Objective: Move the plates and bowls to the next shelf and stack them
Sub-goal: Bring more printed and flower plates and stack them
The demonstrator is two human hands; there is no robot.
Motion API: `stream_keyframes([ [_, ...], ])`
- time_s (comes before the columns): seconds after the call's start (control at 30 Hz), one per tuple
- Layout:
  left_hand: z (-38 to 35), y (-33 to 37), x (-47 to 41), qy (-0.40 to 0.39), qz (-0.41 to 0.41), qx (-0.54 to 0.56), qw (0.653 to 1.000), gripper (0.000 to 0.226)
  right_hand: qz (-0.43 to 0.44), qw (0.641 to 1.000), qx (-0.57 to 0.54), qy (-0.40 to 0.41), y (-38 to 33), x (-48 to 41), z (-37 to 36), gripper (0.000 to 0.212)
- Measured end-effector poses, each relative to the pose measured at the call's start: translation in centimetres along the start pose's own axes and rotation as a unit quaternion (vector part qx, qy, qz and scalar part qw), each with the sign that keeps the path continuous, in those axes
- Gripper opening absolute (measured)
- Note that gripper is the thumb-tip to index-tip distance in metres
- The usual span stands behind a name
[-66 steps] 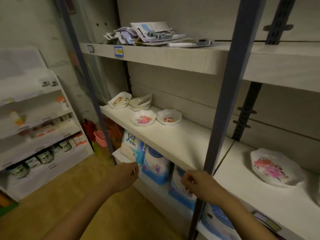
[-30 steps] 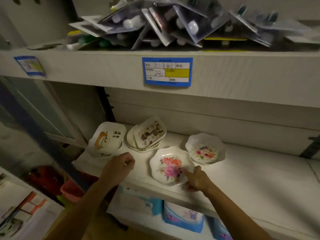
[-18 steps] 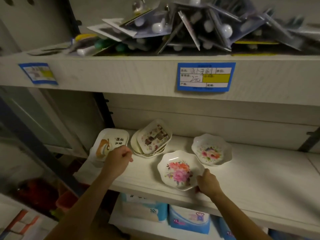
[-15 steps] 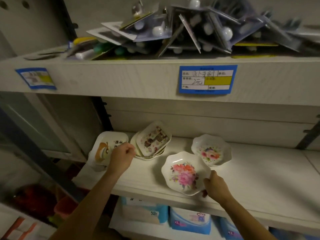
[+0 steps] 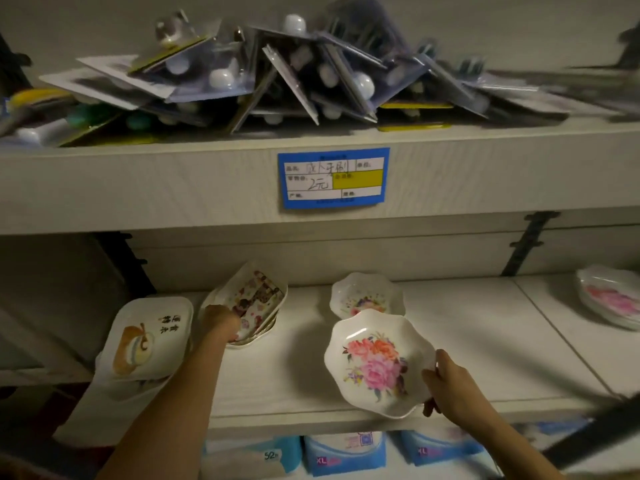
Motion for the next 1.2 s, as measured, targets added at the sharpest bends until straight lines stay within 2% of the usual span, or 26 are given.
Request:
stream_keyframes([
  [0.1,0.0,0.5,0.1,-0.001,-0.020,-0.081,0.997,0.035,-0.012,1.000,0.001,0.009,0.9,0.0,0.3,0.010],
  [0.2,-0.2,0.3,-0.1,-0.009,-0.012,-0.088,0.996,0.037,-0.014,1.000,0.009,0.022,1.4,-0.2,0.5,0.011],
  [0.27,0.0,-0.2,-0.3,0.005,-0.003,-0.039,0.999,0.041,-0.011,1.000,0.007,0.026,1.4,-0.2,0.6,0.011],
  [0.33,0.1,-1.0,-1.3,0.027,-0.007,0.056,0.998,0.044,-0.012,1.000,0.009,0.023,1.3,-0.1,0.5,0.012],
  [0.43,0.1,-1.1,-2.5,0.041,-0.031,0.176,0.983,0.042,-0.004,1.000,0.012,0.019,0.8,-0.1,0.5,0.012],
  [0.6,3.4,4.7,3.4,0.034,-0.128,0.135,0.982,0.035,0.013,1.000,0.000,0.006,0.1,0.5,1.0,0.010],
  [0.83,4.7,6.4,9.0,0.006,-0.216,0.171,0.961,0.038,0.029,0.998,-0.048,0.040,1.3,2.4,4.2,0.010],
  [1.03,1.0,7.5,14.3,-0.039,-0.219,0.262,0.939,0.029,0.006,0.993,-0.095,0.070,4.7,4.7,7.5,0.003],
  [1.2,-2.1,10.0,18.7,-0.045,-0.230,0.294,0.926,0.025,-0.022,0.989,-0.097,0.107,9.4,5.7,11.0,0.011],
])
Point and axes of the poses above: each hand's wrist, its own x-axis away from the middle knuckle, its own z-axis out of the back of the hand, y = z × x, the point moved 9 cm from there along -x, towards the middle knuckle, and after that the axes turned 14 degrees about -z, right-handed, at the moved point
